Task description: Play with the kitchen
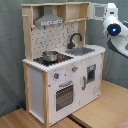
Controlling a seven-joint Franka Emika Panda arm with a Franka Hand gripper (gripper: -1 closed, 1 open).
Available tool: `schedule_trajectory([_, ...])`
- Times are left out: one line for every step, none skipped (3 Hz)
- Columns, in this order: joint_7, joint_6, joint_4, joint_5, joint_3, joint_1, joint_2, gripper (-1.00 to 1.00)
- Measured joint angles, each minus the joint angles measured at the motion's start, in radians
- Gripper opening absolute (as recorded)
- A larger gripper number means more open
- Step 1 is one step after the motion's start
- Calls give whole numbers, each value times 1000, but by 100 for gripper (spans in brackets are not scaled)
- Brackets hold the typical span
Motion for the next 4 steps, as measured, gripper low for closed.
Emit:
schedule_trajectory([0, -12, 86, 0, 66, 33, -4, 100])
schedule_trajectory([-6, -18, 169, 0, 144, 30, -3, 100])
schedule_trajectory([-33, -17, 232, 0, 220, 27, -4, 100])
schedule_trajectory([-41, -15, 261, 0, 324, 45, -6, 100])
